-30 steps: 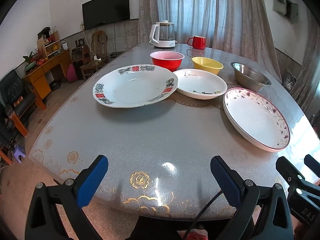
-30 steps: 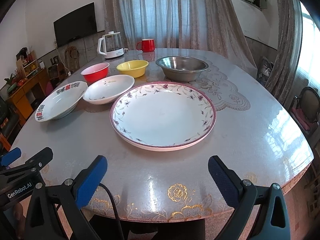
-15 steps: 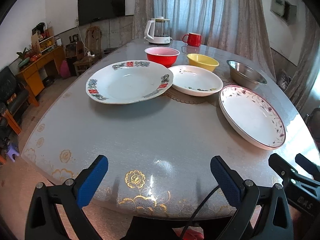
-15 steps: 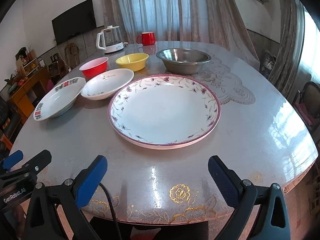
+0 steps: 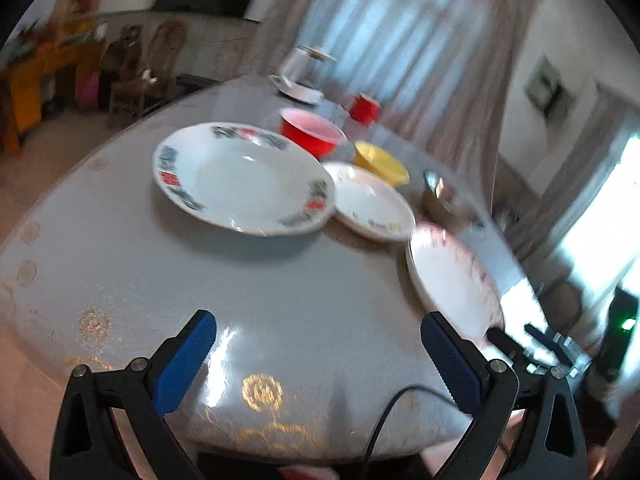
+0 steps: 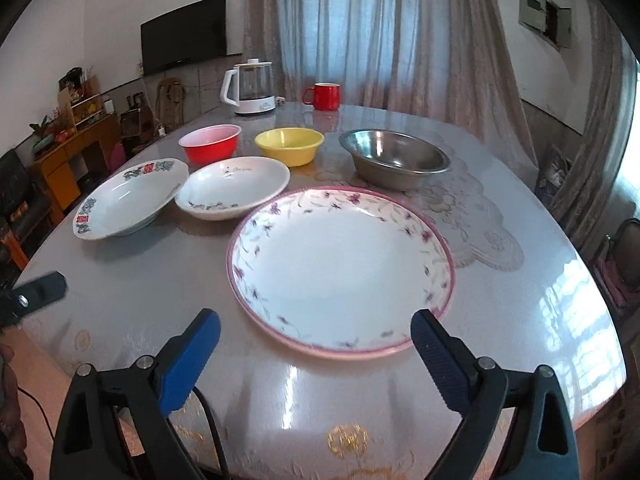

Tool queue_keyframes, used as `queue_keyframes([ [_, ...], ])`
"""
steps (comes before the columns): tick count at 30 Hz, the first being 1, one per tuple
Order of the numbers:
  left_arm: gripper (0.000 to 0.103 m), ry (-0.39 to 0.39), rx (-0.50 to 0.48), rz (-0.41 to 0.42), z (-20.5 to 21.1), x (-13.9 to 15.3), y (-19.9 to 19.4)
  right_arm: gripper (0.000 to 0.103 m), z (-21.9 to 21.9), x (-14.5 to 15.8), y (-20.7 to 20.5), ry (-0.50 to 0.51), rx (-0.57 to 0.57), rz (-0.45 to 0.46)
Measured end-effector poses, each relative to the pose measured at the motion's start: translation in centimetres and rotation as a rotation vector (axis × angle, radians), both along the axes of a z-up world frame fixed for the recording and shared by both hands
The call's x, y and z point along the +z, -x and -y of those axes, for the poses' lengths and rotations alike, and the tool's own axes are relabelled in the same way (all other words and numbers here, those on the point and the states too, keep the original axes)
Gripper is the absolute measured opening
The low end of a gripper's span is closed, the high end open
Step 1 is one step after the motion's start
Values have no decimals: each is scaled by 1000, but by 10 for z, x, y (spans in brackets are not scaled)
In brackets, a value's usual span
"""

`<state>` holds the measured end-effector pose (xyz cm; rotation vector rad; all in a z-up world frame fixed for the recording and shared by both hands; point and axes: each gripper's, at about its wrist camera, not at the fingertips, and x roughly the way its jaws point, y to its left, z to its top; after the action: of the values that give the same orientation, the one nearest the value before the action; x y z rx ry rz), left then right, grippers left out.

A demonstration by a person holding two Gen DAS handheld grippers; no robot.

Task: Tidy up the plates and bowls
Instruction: 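Reach both grippers to the rim of the red-character white plate and close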

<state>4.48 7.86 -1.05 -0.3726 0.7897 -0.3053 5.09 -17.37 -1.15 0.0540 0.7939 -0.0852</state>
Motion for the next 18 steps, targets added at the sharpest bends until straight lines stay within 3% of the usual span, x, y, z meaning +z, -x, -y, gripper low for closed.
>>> queue_keyframes([
  [2,103,4,65,-1,-13,2,-8,98,0,1,-12,-16,0,-18],
  [6,103,-20,103,-25,-34,2,-27,98,-8,4,-30,-29,19,-21],
  [11,103,-50,96,-48,-62,0,-55,98,-31,4,-47,-70,91,-4],
  [15,103,4,85,8,-82,5,-64,98,-53,5,-59,-126,160,10],
  [18,103,32,67,-6,-92,6,-79,98,-65,-1,-73,-175,194,-10],
])
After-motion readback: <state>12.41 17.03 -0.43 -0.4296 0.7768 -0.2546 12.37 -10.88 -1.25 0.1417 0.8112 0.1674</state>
